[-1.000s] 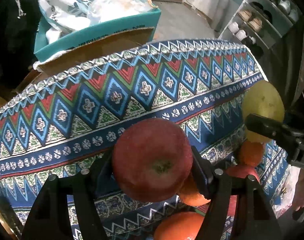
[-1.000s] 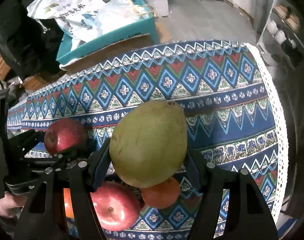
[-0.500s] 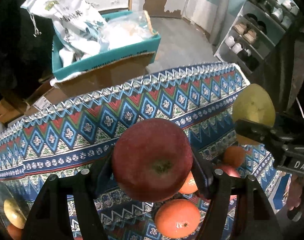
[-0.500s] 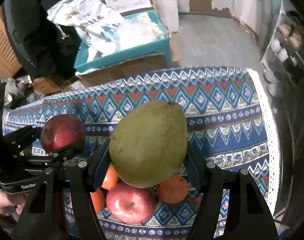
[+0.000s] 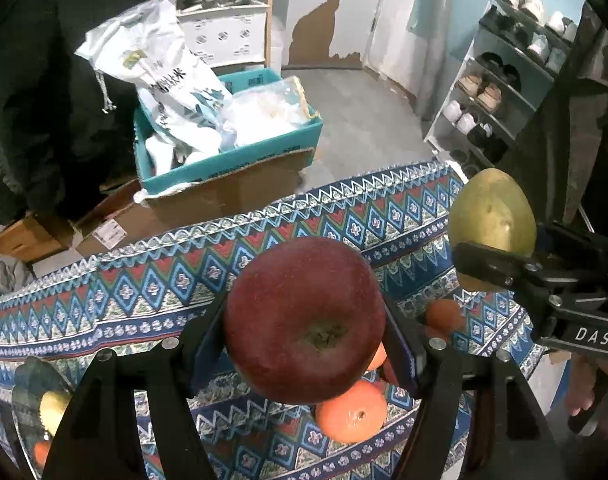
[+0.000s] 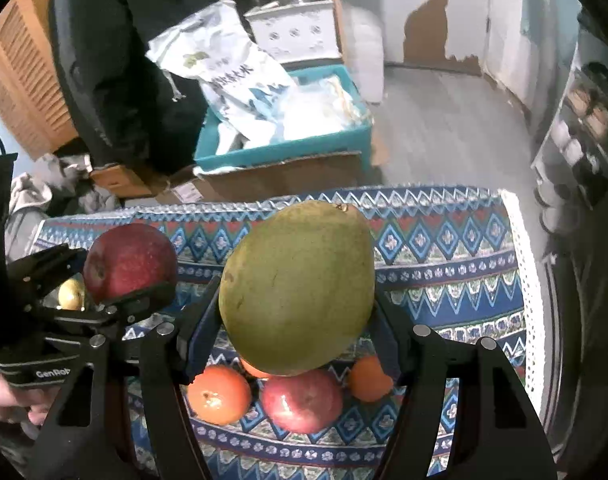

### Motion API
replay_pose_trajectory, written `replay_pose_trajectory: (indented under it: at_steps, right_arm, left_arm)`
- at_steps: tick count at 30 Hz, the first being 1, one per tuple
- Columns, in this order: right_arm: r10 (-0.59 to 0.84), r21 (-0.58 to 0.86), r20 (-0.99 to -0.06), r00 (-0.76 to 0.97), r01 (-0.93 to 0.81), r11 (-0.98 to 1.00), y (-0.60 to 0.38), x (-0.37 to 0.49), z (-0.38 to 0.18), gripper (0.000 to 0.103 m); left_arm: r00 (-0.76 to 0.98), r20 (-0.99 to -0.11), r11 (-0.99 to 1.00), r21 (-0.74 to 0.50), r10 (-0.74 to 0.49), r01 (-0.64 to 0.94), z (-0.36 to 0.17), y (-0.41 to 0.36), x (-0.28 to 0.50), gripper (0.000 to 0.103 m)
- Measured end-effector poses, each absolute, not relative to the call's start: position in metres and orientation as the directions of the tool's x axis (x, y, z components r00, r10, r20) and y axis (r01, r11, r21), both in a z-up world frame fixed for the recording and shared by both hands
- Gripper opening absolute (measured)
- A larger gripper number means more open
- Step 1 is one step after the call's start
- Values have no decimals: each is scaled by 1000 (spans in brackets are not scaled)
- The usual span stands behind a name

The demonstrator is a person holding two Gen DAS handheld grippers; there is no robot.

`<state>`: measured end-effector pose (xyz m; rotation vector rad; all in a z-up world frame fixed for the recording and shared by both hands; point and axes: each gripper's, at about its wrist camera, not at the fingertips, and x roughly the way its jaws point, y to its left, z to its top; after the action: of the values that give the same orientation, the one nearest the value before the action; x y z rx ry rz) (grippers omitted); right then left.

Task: Organize fruits
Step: 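Lift and carry the apple with the left tool while the right tool carries the pear toward the glass plate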

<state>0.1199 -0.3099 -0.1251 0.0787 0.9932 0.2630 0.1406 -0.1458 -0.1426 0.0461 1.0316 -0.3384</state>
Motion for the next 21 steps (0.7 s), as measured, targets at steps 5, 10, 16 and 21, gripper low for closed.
replay_pose_trajectory:
  at_steps: [5, 10, 16, 21]
  right_arm:
    - [274, 180, -798, 537, -221, 958, -301, 112, -109, 67]
    - [292, 180, -781, 553, -249, 952, -294, 104, -96, 67]
    - [311, 176, -760, 571, -280, 944, -283, 97, -81, 67]
    - [332, 175, -744, 580, -310, 935, -271, 92, -69, 67]
  left_arm:
    - [497, -828, 949, -121, -258, 292, -122, -135, 130, 73]
    - [520, -810, 948, -131, -271, 290, -105, -123, 119, 73]
    - [538, -795, 950, -150, -281, 275, -89, -107, 108, 73]
    - [565, -778, 953, -142, -275, 270, -76, -94, 95, 73]
